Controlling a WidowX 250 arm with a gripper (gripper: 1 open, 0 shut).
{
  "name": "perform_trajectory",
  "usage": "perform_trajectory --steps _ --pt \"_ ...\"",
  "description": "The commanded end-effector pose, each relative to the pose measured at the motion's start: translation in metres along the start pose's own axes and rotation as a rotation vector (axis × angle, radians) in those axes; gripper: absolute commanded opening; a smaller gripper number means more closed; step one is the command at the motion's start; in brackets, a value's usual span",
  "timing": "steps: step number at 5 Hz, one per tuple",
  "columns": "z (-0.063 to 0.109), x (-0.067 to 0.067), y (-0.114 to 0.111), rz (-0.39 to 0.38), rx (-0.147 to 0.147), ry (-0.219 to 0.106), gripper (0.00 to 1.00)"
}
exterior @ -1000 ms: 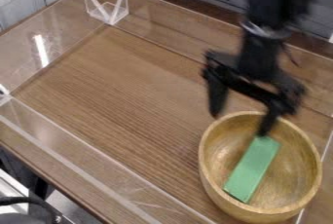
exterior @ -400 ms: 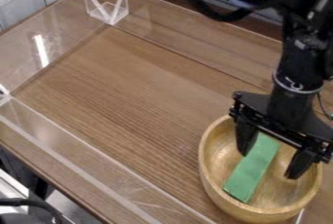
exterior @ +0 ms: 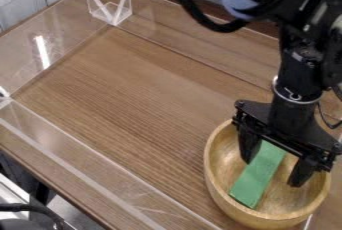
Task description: Remove the green block from inside the brown bowl and put it on the table
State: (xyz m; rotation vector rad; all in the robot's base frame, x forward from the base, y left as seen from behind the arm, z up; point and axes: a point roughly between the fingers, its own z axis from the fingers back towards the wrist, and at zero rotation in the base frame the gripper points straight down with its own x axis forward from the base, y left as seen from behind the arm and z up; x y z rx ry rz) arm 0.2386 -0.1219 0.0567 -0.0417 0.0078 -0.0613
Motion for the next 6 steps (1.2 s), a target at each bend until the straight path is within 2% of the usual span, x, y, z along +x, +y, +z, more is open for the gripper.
perform_trajectory --steps 1,6 --pt "0.0053 0.0061 0.0017 0.005 -0.017 -0.034 1.00" --pt "-0.0006 0.0107 0.0079 0.003 -0.039 -0.033 1.00"
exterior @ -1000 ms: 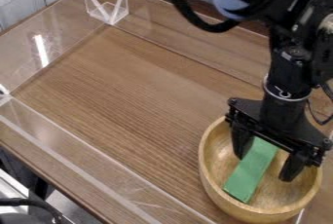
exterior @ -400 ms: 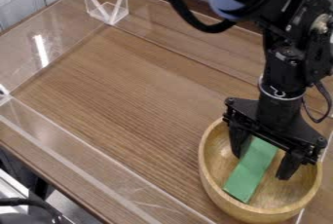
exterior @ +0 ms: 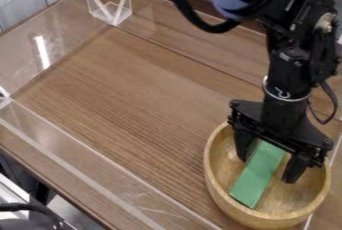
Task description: Remove the green block from inside the brown bowl and put it on the table
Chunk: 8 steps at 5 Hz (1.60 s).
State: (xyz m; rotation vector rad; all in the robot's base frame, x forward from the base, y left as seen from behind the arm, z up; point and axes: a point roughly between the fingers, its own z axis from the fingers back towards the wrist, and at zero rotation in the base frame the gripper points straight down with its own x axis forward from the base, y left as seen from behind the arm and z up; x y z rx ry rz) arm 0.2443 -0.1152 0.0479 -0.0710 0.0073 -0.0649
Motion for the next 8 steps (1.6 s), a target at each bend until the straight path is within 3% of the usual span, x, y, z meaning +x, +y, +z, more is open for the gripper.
perform_trajectory --steps 1,6,7,8 --pt "0.007 0.006 0.001 0.006 -0.016 -0.031 1.00" --pt "0.003 0.009 0.002 0.007 -0.040 -0.024 1.00" --pt "-0.006 0.009 0.003 0.007 -0.039 -0.025 1.00" --pt "-0.010 0.009 0.003 0.011 -0.039 -0.027 0.00"
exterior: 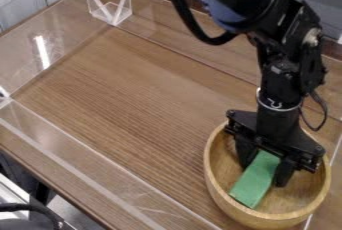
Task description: Remove the green block from inside the brown bowl and put it on the table
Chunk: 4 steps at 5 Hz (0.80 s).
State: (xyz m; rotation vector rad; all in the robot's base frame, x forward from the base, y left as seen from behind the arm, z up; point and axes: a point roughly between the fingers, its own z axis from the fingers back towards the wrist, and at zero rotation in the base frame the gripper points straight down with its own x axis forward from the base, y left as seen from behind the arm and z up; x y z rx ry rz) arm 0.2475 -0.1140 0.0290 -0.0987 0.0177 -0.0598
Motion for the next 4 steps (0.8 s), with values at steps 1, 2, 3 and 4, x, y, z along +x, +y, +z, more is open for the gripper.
perform_trajectory --steps 1,2,3,4 --pt "0.013 0.004 0.000 0.010 -0.010 -0.029 0.00" --pt "0.020 0.002 0.000 0.017 -0.008 -0.019 0.00" --pt "0.026 0.001 0.000 0.023 -0.006 -0.008 0.00" --pt "0.033 -0.001 0.000 0.029 -0.005 0.000 0.00"
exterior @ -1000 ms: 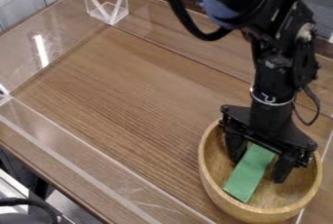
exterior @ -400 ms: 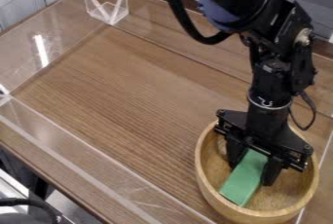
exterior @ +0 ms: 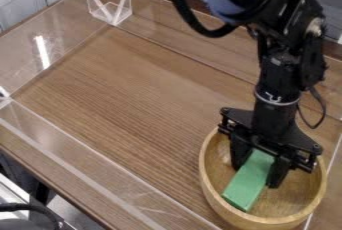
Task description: Remove the green block from inside the brown bowl and put it on the table
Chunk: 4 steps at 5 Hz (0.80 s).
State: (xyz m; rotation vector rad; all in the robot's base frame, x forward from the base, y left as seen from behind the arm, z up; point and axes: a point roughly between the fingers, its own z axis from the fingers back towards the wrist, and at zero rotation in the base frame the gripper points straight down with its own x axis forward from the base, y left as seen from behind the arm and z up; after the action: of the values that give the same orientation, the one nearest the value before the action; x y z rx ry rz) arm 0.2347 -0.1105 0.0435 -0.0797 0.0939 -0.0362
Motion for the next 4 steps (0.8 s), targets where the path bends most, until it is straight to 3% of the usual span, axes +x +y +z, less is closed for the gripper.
perform_trajectory --steps 1,4 --pt "0.029 0.010 -0.001 0.008 -0.021 -0.068 0.00" --pt "0.053 0.011 0.006 0.025 -0.026 -0.080 0.00"
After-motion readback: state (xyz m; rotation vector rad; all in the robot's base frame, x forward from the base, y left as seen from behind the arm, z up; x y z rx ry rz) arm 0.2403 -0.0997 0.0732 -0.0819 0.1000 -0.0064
